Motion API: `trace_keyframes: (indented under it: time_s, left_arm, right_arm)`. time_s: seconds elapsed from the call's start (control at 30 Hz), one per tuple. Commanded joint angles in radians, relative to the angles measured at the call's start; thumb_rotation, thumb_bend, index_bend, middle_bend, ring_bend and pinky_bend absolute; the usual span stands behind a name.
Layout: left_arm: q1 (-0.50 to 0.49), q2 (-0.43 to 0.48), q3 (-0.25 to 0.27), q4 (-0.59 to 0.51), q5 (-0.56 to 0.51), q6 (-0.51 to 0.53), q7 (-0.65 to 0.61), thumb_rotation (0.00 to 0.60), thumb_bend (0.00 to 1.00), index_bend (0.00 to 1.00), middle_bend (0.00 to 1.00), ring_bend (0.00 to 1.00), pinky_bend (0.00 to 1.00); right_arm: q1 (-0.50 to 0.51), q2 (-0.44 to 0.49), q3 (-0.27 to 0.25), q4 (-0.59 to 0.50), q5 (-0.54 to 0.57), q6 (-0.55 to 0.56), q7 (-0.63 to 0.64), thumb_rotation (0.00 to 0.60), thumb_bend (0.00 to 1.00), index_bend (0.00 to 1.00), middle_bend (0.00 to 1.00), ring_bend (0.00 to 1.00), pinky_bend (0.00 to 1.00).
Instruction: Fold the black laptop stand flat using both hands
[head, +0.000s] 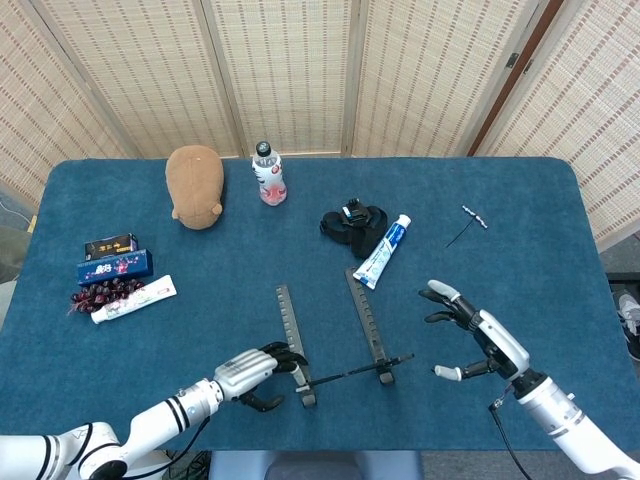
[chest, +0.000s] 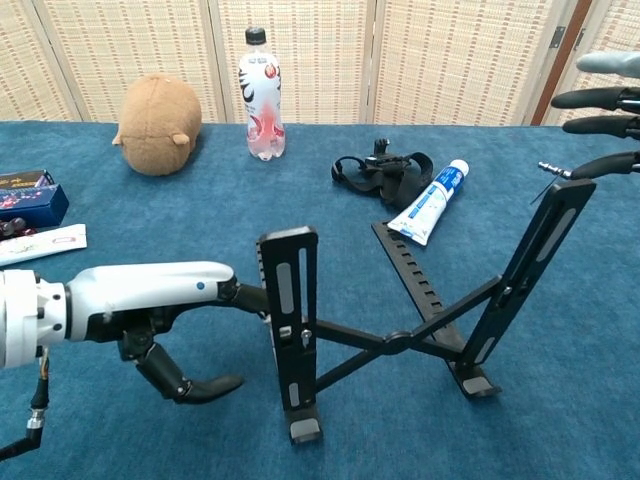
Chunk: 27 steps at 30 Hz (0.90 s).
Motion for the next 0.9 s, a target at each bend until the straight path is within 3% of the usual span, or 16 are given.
trace_keyframes:
  time_s: [0.03, 0.37, 0.6, 0.9]
  left_arm:
    - [0.002, 0.008, 0.0, -0.006, 0.001, 0.008, -0.003, 0.6, 0.45, 0.33, 0.17, 0.15, 0.0]
    - [0.062, 0.078, -0.016, -0.029, -0.002, 0.145, 0.058, 0.6, 0.44, 0.22, 0.17, 0.15, 0.0]
    - [0.142, 0.15, -0.027, -0.064, -0.03, 0.291, 0.218, 0.6, 0.44, 0.18, 0.16, 0.15, 0.0]
    - [0.231, 0.204, -0.049, -0.103, -0.046, 0.446, 0.322, 0.6, 0.25, 0.13, 0.15, 0.15, 0.0]
  right_arm:
    - [-0.002, 0.006, 0.004, -0.002, 0.001, 0.003, -0.022, 0.6, 0.0, 0.02, 0.13, 0.07, 0.24]
    - [0.017, 0.106, 0.017, -0.069, 0.035, -0.072, -0.282, 0.6, 0.0, 0.0, 0.02, 0.0, 0.23]
    - [0.073, 0.206, 0.013, -0.147, 0.056, -0.208, -0.386, 0.6, 0.0, 0.0, 0.0, 0.0, 0.16]
    - [0.121, 0.201, 0.04, -0.197, 0.094, -0.314, -0.505, 0.6, 0.0, 0.0, 0.0, 0.0, 0.14]
